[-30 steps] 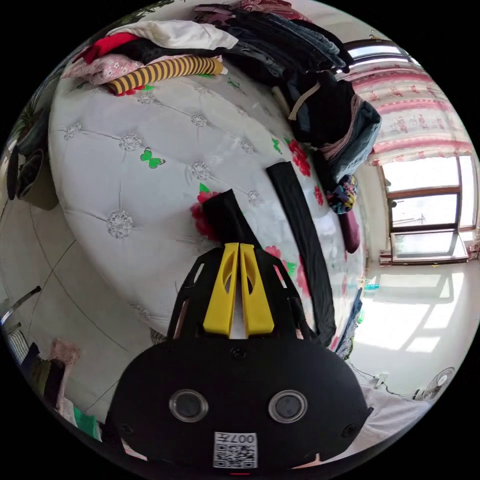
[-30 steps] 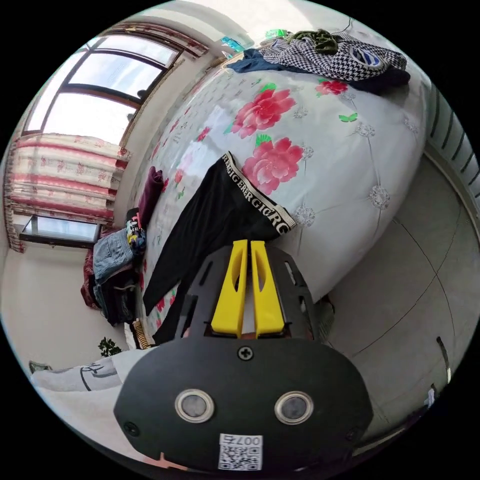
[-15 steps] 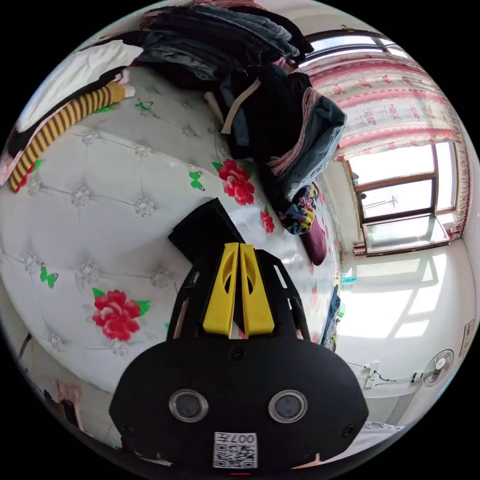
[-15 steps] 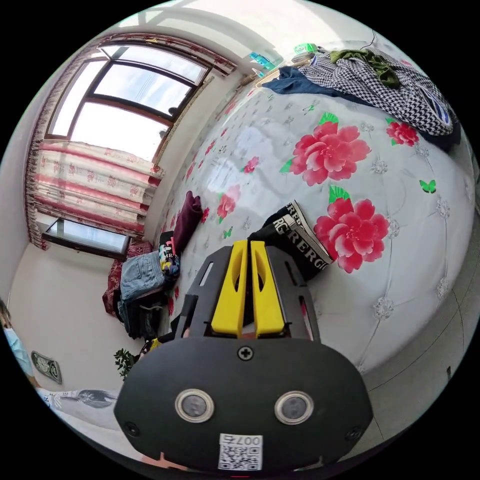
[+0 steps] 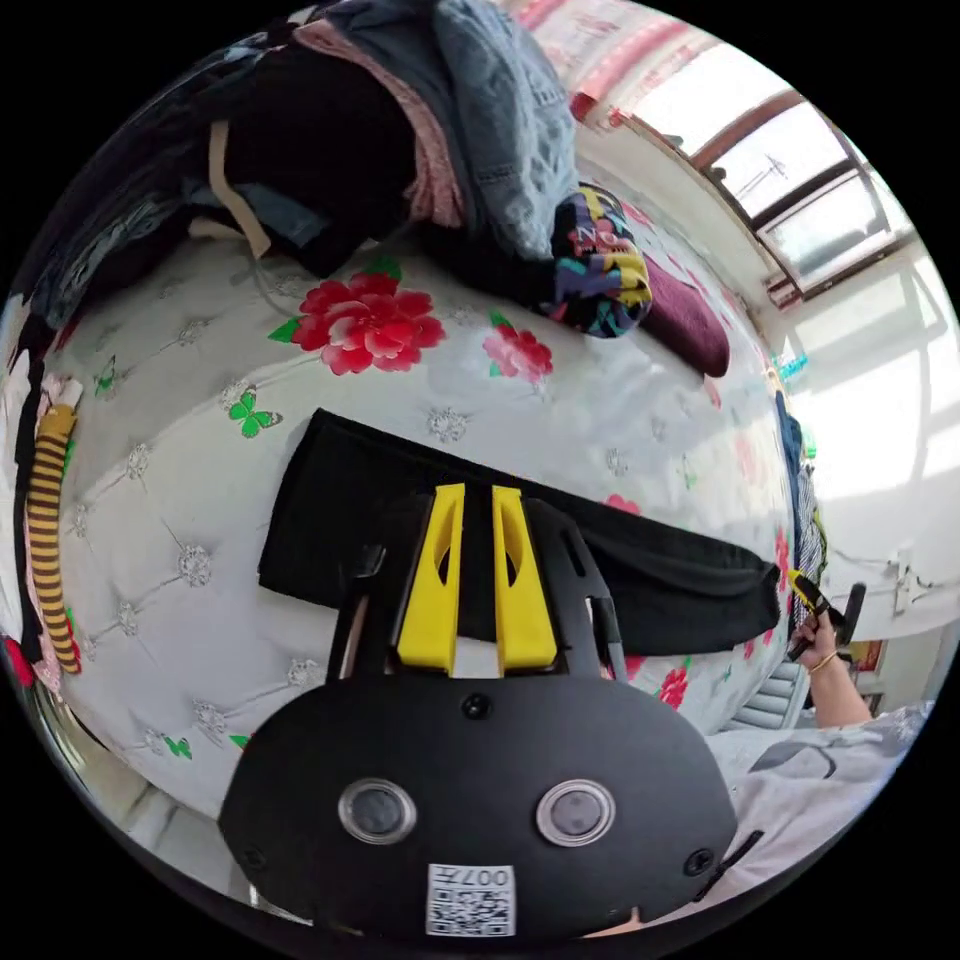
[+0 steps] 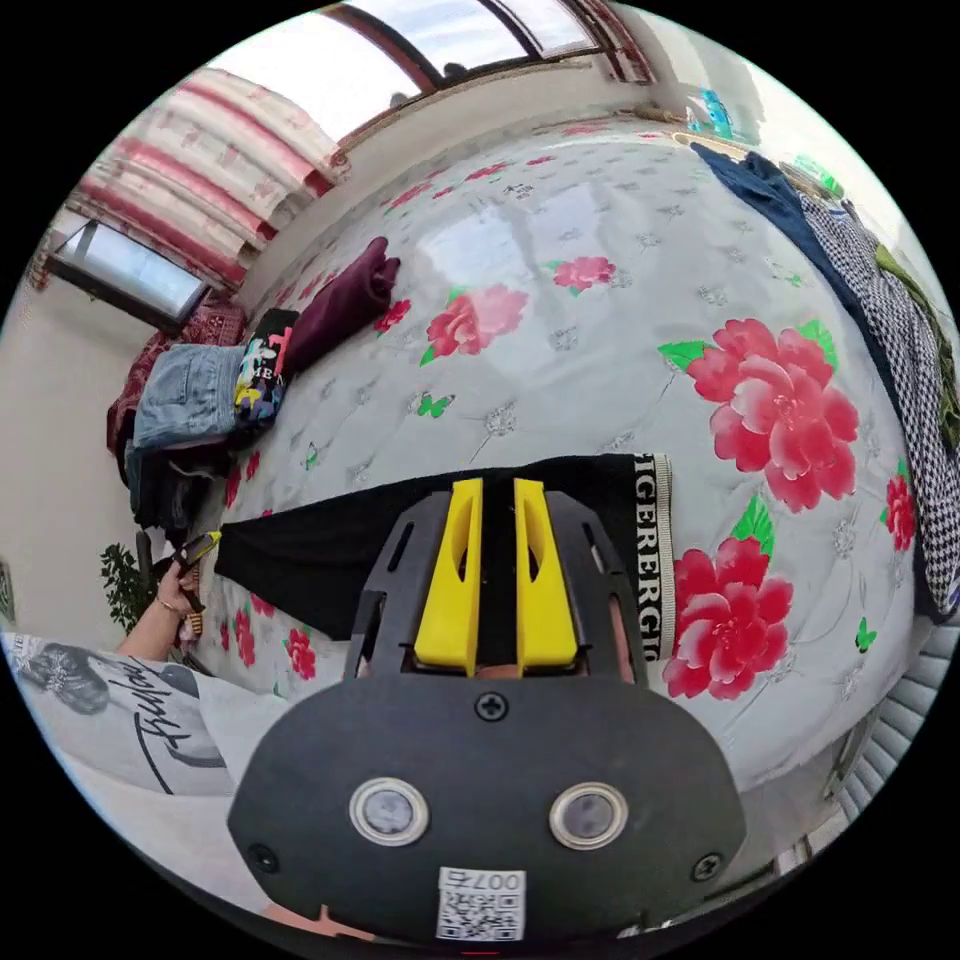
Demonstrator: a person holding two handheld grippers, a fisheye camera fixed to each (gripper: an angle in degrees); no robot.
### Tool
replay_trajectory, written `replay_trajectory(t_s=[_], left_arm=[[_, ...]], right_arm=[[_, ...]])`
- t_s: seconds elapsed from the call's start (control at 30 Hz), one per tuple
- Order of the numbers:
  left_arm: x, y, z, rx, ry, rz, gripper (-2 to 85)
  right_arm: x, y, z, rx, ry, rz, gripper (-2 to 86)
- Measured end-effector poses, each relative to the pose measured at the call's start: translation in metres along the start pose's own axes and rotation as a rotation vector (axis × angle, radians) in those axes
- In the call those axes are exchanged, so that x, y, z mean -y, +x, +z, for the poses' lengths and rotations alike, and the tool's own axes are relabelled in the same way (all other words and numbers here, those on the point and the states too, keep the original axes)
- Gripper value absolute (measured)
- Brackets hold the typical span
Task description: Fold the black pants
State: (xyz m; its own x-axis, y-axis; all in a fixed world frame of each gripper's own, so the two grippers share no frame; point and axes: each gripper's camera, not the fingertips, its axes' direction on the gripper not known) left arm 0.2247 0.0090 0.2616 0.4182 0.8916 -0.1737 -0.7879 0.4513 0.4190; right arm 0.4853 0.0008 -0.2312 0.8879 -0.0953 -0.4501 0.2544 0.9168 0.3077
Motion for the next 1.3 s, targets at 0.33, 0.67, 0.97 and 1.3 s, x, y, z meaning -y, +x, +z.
replay_trajectory(t_s=[0.33,0.67,0.97,1.3], left_arm=[[-0.030,0.080,0.056,-0.136,-0.105,0.064,-0.9],[0.014,0.107,0.102,-0.150,-0.184,0.135,-0.9],[0.013,0.039,0.054,-0.110,-0.016,-0.025,-0.8],[-0.032,-0.081,-0.007,-0.023,0.105,-0.399,1.0]], right_arm=[[0.024,-0.081,0.089,0.021,-0.316,-0.347,-0.3],[0.086,-0.050,0.112,0.069,-0.142,-0.079,0.2],[0.003,0.002,0.028,-0.125,0.140,0.182,3.5],[-0.042,0.073,0.033,-0.151,-0.016,0.456,1.9]])
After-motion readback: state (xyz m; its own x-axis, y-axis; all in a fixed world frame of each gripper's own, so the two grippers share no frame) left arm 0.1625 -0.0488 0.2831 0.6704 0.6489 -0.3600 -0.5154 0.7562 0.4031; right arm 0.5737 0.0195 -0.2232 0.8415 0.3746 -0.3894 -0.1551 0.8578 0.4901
